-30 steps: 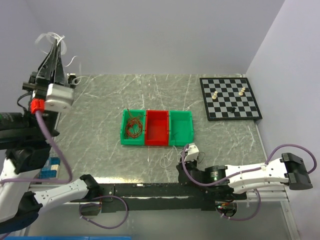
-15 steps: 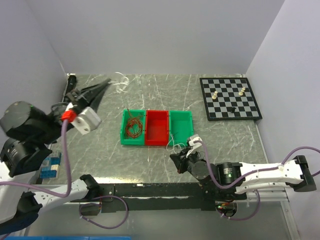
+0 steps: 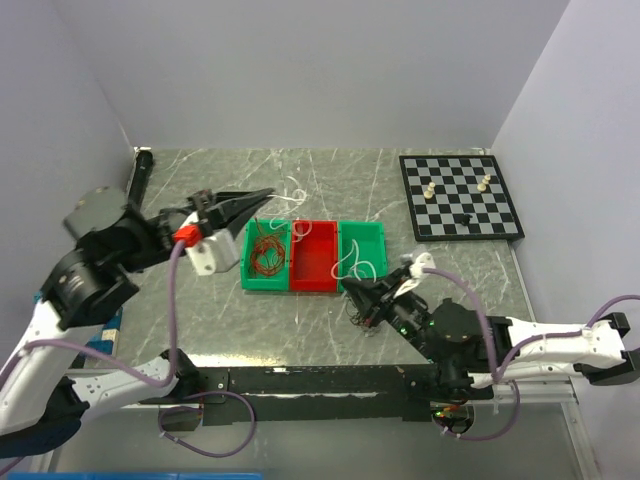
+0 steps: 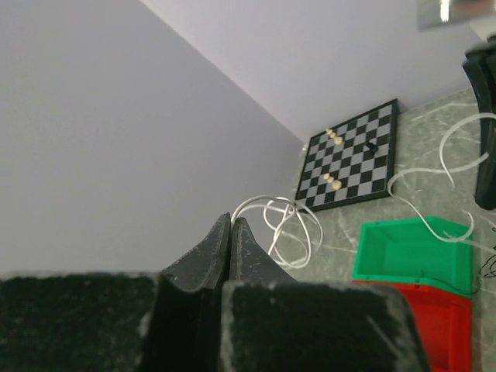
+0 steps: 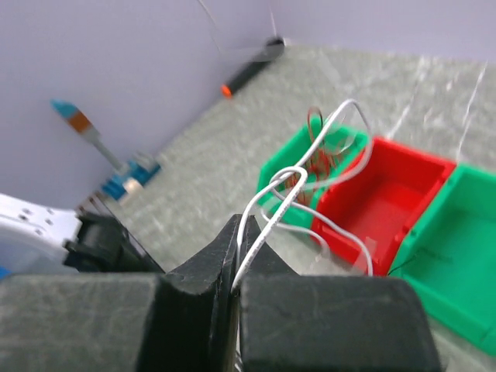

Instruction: Untangle the cables

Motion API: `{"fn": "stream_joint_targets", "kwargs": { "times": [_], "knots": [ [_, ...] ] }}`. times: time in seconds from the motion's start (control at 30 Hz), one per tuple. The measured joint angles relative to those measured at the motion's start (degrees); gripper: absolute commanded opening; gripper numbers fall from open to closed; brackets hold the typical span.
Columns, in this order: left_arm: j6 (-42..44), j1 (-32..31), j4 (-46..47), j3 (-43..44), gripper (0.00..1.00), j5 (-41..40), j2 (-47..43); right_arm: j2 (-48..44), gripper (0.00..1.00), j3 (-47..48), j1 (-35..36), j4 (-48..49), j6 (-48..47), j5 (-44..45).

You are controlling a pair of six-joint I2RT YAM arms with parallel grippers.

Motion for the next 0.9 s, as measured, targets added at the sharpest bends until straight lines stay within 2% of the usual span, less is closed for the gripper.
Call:
{"fn": "stream_joint_targets", "kwargs": {
  "times": [0.37, 0.47, 0.8, 0.9],
  "knots": [
    [-2.05, -0.92, 10.86, -7.96, 0.01, 3.45, 9.05, -3.87, 0.0, 0.7, 0.0, 4.83, -6.21, 0.22],
    [-2.21, -1.6, 12.87, -10.29, 0.01, 3.43, 10.1, -4.98, 0.0, 0.5, 0.0, 4.46, -5.7, 0.33],
    [-1.07, -2.75, 16.76, -8.59, 0.01, 3.15, 12.35, -9.42, 0.0, -2.03, 0.0, -0.81, 0.11, 1.77],
    [0.15, -2.8, 18.32, -10.43, 0.01, 2.95, 12.04, -10.56, 0.0, -2.86, 0.0, -3.1, 1.75, 2.34]
  ]
}}
